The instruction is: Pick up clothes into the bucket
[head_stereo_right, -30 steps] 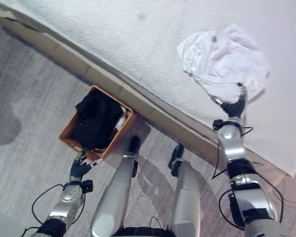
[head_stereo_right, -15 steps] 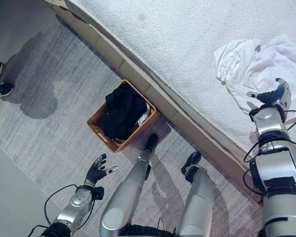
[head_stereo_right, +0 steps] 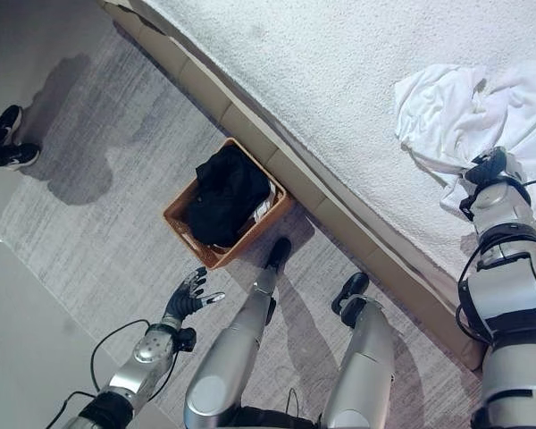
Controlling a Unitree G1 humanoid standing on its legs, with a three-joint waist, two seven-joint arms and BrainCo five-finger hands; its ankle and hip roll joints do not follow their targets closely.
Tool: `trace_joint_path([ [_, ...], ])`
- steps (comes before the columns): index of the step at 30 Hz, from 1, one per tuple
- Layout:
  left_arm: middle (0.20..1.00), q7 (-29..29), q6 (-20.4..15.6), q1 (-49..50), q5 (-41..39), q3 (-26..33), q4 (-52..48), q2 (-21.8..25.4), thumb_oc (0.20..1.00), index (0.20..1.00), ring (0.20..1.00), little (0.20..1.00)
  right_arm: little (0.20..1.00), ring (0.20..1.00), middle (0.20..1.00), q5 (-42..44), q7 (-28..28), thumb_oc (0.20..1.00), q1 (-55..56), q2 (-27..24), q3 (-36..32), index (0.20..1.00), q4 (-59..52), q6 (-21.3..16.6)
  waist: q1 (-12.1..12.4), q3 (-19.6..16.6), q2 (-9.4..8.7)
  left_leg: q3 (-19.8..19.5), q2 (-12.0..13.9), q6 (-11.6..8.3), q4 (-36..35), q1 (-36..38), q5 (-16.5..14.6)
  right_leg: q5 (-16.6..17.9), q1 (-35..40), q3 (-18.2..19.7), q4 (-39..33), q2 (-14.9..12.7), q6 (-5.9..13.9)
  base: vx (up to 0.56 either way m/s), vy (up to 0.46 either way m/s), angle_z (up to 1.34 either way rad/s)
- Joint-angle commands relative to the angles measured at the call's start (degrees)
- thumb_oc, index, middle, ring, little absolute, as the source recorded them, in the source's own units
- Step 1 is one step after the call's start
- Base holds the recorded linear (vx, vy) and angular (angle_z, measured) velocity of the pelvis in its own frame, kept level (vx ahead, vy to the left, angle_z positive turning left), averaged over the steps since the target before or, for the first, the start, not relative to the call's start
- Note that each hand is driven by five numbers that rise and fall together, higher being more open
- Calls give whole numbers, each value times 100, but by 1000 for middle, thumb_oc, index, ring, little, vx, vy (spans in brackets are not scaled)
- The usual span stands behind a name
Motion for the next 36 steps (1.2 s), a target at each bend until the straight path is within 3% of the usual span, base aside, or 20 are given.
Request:
trace_joint_path([
  [1, 1000, 22, -55, -21, -113, -45, -71, 72, 1000, 1000, 1000, 1000, 200, 200, 200, 136, -104, 200, -104, -415, 181, 200, -3, -1, -72, -80, 120, 18, -58, 227, 201, 14, -312, 134, 473, 240, -454, 66, 528, 0, 0, 0],
  [10, 1000, 34, -88, -7, -162, 36, -126, 116, 1000, 1000, 1000, 1000, 200, 200, 200, 207, -191, 200, -221, -630, 217, 200, -168, -40, -163, -80, 28, 151, -114, 240, 258, 42, -334, 392, 583, 382, -702, 53, 545, -26, 57, -1],
  [15, 1000, 40, -123, 35, -213, 195, -247, 164, 1000, 1000, 1000, 1000, 200, 200, 200, 383, -391, 200, -271, -637, 153, 200, -627, -154, -290, -80, -125, 332, -135, 273, 473, 150, -474, 529, 815, 494, -892, 95, 567, -21, 96, -6],
  [16, 1000, 47, -143, 18, -231, 242, -307, 192, 1000, 1000, 1000, 1000, 200, 200, 200, 484, -465, 200, -258, -602, 83, 200, -829, -202, -308, -80, -148, 365, -126, 285, 500, 87, -345, 748, 808, 475, -1015, 117, 532, -80, 107, -13],
  [17, 1000, 46, -142, 19, -231, 240, -308, 197, 1000, 1000, 1000, 1000, 200, 200, 200, 483, -467, 200, -249, -602, 73, 200, -836, -199, -301, -80, -148, 366, -121, 286, 497, 90, -342, 758, 813, 476, -1028, 124, 532, -81, 127, -21],
  [21, 1000, 86, -217, 62, -257, 575, -591, 405, 1000, 1000, 1000, 1000, 200, 200, 200, 588, -608, 200, -44, -398, 19, 200, -2142, -413, -473, -80, -496, 725, 58, 316, 630, 685, -619, 938, 1413, 654, -1416, 303, 627, 26, 126, -46],
  [23, 1000, 84, -220, 65, -261, 649, -643, 448, 1000, 1000, 1000, 1000, 200, 200, 200, 542, -604, 200, 81, -427, -13, 200, -2517, -435, -495, -80, -563, 807, 101, 316, 643, 821, -666, 963, 1561, 703, -1531, 346, 646, 46, 77, -62],
  [29, 1000, 101, -212, -203, -22, 755, -823, 632, 1000, 1000, 1000, 1000, 200, 200, 200, 376, -361, 200, 899, -392, -177, 200, -4062, -609, -772, -621, -859, 1215, 293, 334, 516, 1596, -935, 1156, 2351, 887, -2210, 556, 772, 93, 82, -42],
  [36, 1000, 174, -124, -587, 792, 853, -1578, 902, 1000, 1000, 1000, 1000, 200, 200, 200, 420, 357, 200, 1943, -304, -408, 200, -5980, -737, -1028, -1242, -997, 1634, 426, 358, 217, 2278, -1091, 1274, 2875, 1121, -2736, 778, 860, 96, 29, -37],
])
